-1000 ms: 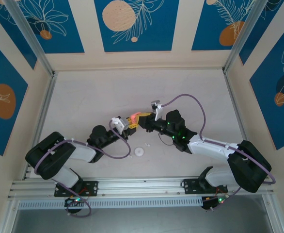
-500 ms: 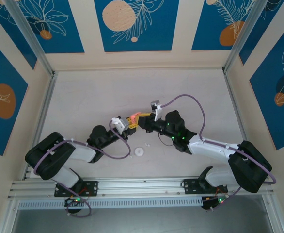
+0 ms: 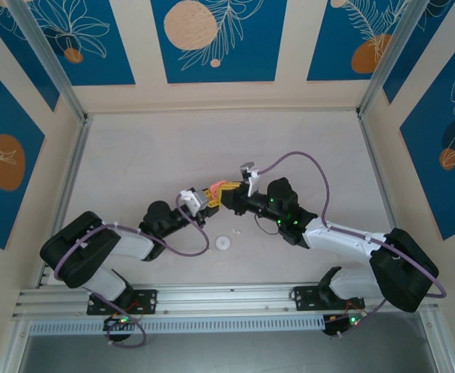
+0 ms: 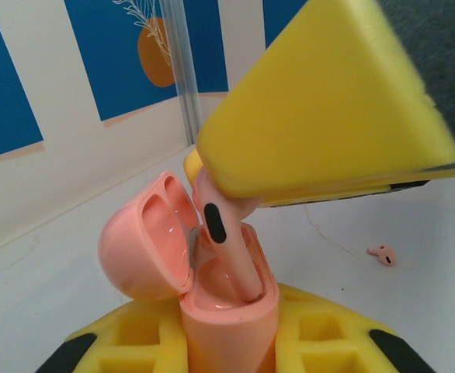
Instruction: Insert wireless bluetooth earbuds into charging case
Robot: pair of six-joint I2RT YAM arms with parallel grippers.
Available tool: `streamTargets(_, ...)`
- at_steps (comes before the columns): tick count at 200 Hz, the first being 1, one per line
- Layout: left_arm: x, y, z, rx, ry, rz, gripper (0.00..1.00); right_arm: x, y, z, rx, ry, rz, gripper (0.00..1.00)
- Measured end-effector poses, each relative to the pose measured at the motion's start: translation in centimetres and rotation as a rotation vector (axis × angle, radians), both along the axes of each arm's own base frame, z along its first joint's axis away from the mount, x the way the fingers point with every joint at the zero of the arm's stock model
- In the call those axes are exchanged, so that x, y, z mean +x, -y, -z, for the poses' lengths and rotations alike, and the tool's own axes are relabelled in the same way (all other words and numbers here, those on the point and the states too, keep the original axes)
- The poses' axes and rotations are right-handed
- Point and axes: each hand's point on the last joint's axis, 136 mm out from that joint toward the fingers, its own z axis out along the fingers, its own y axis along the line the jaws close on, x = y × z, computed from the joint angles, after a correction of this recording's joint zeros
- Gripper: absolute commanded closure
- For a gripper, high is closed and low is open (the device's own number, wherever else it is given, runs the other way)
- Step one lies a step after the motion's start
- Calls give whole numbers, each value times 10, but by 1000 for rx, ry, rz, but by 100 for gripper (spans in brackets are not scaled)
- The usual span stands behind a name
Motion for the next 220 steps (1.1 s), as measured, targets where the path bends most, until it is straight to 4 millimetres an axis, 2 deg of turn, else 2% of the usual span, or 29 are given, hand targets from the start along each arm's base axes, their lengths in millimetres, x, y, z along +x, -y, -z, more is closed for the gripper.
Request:
streamTargets(96,-2,0,-6,-9,11,9,86,-3,-3,3,-2,-11,-20,75)
streamTargets(179,-1,0,3,16,-19,3,86,-1,-5,10,-4,-39,-18,60)
streamTargets(220,-1,0,3,16,-20,1,86,-2,-4,10,-6,-42,-17,59)
